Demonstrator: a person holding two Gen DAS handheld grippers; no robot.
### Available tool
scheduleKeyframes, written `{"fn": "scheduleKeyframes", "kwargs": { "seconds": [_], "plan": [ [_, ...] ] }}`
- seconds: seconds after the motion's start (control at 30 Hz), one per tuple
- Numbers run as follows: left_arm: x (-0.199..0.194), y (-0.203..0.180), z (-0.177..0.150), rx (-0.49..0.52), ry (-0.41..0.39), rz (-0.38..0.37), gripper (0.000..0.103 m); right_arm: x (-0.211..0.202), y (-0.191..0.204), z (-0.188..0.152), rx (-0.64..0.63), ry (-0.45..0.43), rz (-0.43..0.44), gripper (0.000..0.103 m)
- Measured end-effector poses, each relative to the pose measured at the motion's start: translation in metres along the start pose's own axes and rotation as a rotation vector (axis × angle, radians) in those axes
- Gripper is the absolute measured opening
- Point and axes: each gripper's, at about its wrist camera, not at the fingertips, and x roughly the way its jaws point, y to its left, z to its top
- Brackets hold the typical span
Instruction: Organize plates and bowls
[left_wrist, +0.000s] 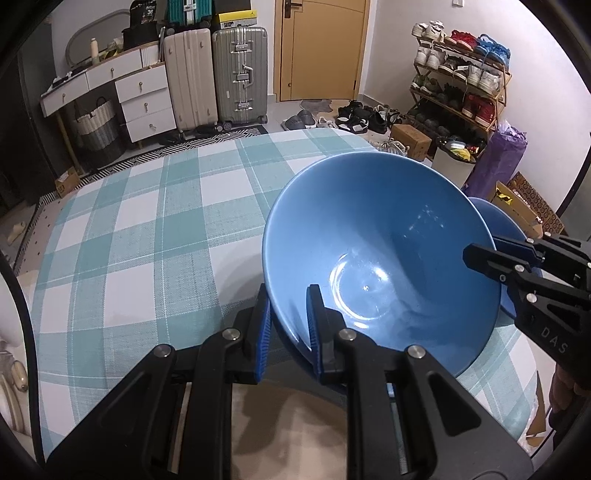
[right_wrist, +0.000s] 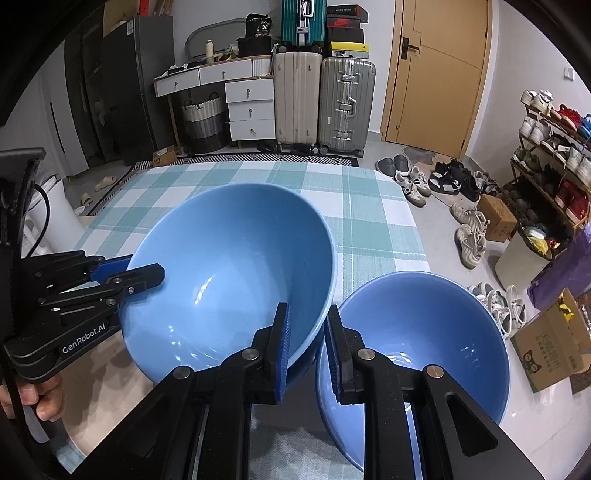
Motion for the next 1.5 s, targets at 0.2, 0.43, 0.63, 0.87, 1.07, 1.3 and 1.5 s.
{"fn": "scheduleKeyframes", "kwargs": {
  "seconds": [0.2,0.43,0.63,0.87,1.07,1.3,1.5],
  "plan": [
    [0.001,-0.002,-0.001,0.025,0.004,0.029,0.015,0.006,-0.002,-0.001,0.009,0.008,0.007,0.018],
    [0.002,-0.001,-0.005,0.018,0.029,0.037,0.015,0.009,-0.002,-0.003,0.003,0.013,0.004,0.018],
    [0.001,-0.002,-0.009,0.015,0.032,0.035,0.015,0.012,-0.003,-0.003,-0.001,0.018,-0.012,0.018],
    [0.002,0.001,-0.011,-0.012,0.038,0.009,0.015,0.009,-0.004,-0.003,-0.010,0.010,-0.014,0.020],
    [-0.008,0.006,-0.009,-0.038,0.039,-0.032,0.023,0.001,-0.010,-0.003,-0.005,0.000,0.001,0.042],
    [-0.047,-0.002,-0.001,-0.031,-0.039,-0.065,0.073,-0.036,-0.026,0.002,0.040,-0.084,0.014,0.093],
    [-0.082,-0.019,0.008,-0.025,-0.078,-0.112,0.099,-0.077,-0.048,0.004,0.099,-0.153,-0.004,0.102]
  ]
}}
